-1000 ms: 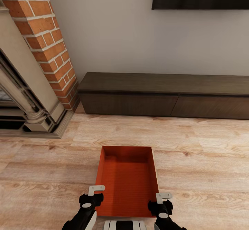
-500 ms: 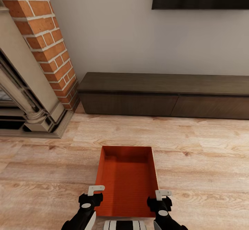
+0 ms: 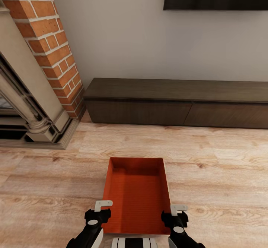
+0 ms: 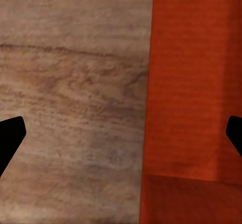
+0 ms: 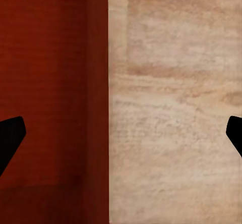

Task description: Move the two storage containers from the living room to the garage. In the garage, place one container on the floor and stack the other container on top of it (either order is fine).

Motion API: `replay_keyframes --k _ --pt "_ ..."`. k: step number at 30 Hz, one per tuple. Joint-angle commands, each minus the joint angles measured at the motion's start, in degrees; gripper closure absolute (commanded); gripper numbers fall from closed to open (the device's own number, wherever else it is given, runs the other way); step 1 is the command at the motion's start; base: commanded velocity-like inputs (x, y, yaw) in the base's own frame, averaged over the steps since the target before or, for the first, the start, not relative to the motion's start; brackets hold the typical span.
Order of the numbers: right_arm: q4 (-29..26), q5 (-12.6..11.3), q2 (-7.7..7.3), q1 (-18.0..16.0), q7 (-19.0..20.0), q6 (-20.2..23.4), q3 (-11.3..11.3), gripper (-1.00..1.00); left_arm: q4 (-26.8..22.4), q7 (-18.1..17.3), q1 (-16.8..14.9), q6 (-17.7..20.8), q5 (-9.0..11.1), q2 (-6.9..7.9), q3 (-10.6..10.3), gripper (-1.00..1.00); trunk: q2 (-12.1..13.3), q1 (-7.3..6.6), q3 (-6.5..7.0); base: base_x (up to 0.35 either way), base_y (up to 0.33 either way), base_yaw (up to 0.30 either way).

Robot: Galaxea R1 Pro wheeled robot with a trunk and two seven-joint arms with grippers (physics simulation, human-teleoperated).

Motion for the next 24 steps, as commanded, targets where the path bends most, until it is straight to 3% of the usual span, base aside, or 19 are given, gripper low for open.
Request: replay_keyframes --k 1,24 --pt "0.0 -0.6 -0.06 -0.1 -0.4 -0.2 0.5 -1.0 -0.1 0.1 0.0 0.4 -0.6 -0.03 0.1 -1.0 0.0 -0.01 -0.04 0.0 0.0 0.0" --pt "0.0 -0.6 -0.2 0.0 -0.1 -0.5 0.5 -1.0 -0.3 0.1 0.0 0.4 -0.5 -0.01 0.1 -1.0 0.0 -0.01 -0.04 0.0 0.0 0.0"
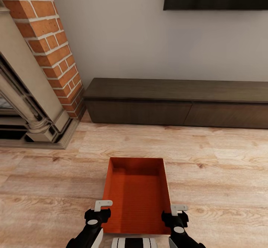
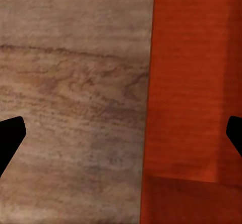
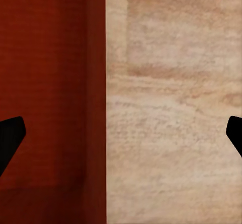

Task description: Move the two storage containers from the living room to the garage. In the garage, place one container on the floor and stack the other container on top of it (either order is fine).

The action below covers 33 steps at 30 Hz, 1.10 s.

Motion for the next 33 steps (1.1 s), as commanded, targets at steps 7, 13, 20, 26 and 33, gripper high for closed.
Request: replay_keyframes --k 7,13,20,26,33 --pt "0.0 -0.6 -0.04 0.0 -0.3 -0.2 0.5 -1.0 -0.1 0.1 0.0 0.4 -0.6 -0.04 0.1 -1.0 0.0 -0.01 -0.04 0.0 0.0 0.0" --pt "0.0 -0.7 -0.05 0.0 -0.2 0.0 0.5 -1.0 -0.1 0.1 0.0 0.5 -0.6 -0.04 0.1 -1.0 0.0 -0.01 -0.04 0.0 0.0 0.0" --pt "0.0 -0.6 0.07 -0.1 -0.3 -0.2 0.6 -1.0 0.0 0.1 0.0 0.4 -0.7 -0.04 0.1 -1.0 0.0 -0.01 -0.04 0.0 0.0 0.0" --pt "0.4 -0.7 0.13 0.0 -0.2 0.0 0.5 -1.0 0.0 0.1 0.0 0.4 -0.8 0.1 0.1 -1.0 0.0 -0.01 -0.04 0.0 0.0 0.0" --pt "1.1 -1.1 0.07 -0.1 6.0 0.5 0.5 -1.0 0.4 0.0 0.0 0.5 -0.7 0.12 0.1 -1.0 0.0 -0.01 -0.04 0.0 0.0 0.0"
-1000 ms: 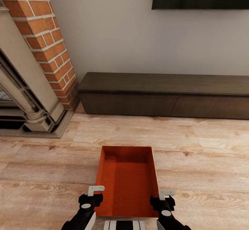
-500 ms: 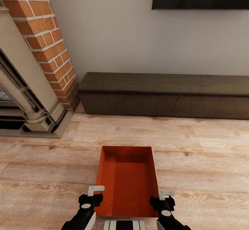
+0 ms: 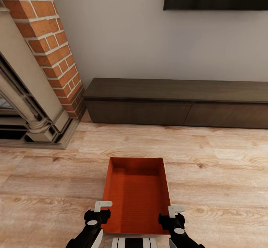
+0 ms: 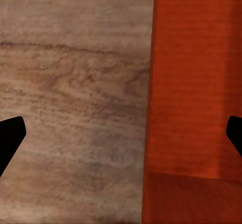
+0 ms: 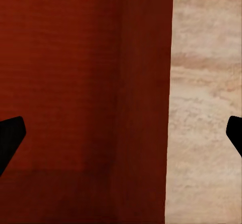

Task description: Move the two storage containers from the living room to the garage. In the garage, place one container on the floor and stack the other container on top of it (either order is fine).

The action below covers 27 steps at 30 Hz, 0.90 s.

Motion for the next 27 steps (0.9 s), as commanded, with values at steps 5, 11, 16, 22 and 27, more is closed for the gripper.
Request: replay_keyframes --k 5,11,16,22,27 --pt "0.0 -0.6 -0.07 0.0 0.5 -0.1 0.4 -1.0 0.2 0.0 0.0 0.4 -0.5 -0.18 0.2 -1.0 0.0 -0.01 -0.04 0.0 0.0 0.0" --pt "1.6 -0.5 -0.08 -0.1 0.5 -0.4 0.0 -1.0 0.7 -0.1 0.0 0.3 -0.5 -0.43 0.2 -1.0 0.0 -0.01 -0.04 0.0 0.0 0.0" --pt "2.1 -0.5 -0.08 -0.1 0.5 -0.5 -0.1 -1.0 0.7 -0.1 0.0 0.3 -0.5 -0.46 0.2 -1.0 0.0 -0.01 -0.04 0.0 0.0 0.0" --pt "2.1 -0.5 -0.08 -0.1 0.5 -0.6 -0.1 -1.0 0.8 -0.1 0.0 0.3 -0.4 -0.41 0.1 -1.0 0.0 -0.01 -0.04 0.0 0.0 0.0" --pt "2.1 -0.5 -0.08 -0.1 0.5 -0.6 -0.1 -1.0 4.0 -0.1 -0.1 -0.6 -0.3 -0.38 0.1 -1.0 0.0 -0.01 -0.04 0.0 0.0 0.0"
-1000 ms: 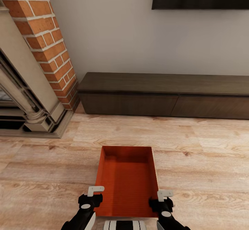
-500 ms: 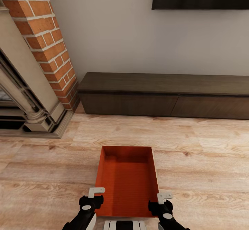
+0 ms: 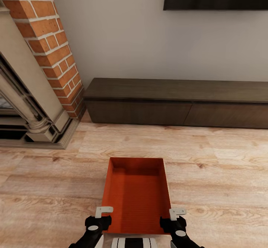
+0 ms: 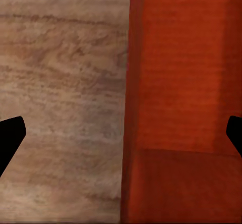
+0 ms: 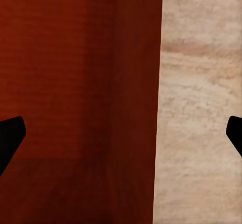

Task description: Move the two storage containers from the living room to the garage. In the garage, place one container on the floor and stack the other container on top of it (either order is fine).

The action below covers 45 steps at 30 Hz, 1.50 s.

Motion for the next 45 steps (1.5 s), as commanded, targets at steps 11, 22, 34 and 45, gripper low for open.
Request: replay_keyframes --k 11,22,34,45 --pt "0.1 -0.6 -0.04 0.0 -0.4 -0.2 0.5 -1.0 3.7 0.1 -0.2 -4.2 -0.5 -0.06 0.2 -1.0 0.0 -0.01 -0.04 0.0 0.0 0.0" --pt "0.1 -0.6 -0.04 0.0 -0.2 -0.1 0.5 -1.0 3.7 0.1 -0.3 -4.8 -0.7 -0.03 0.1 -1.0 0.0 -0.01 -0.04 0.0 0.0 0.0" --pt "0.1 -0.6 -0.04 0.0 -0.1 -0.1 0.5 -1.0 3.4 0.2 -0.3 -4.7 -0.7 0.0 0.1 -1.0 0.0 -0.01 -0.04 0.0 0.0 0.0" --pt "0.1 -0.6 -0.59 0.0 -0.2 -0.1 0.5 -1.0 4.4 0.2 -0.4 -4.1 -0.5 0.07 0.2 -1.0 0.0 -0.01 -0.04 0.0 0.0 0.0"
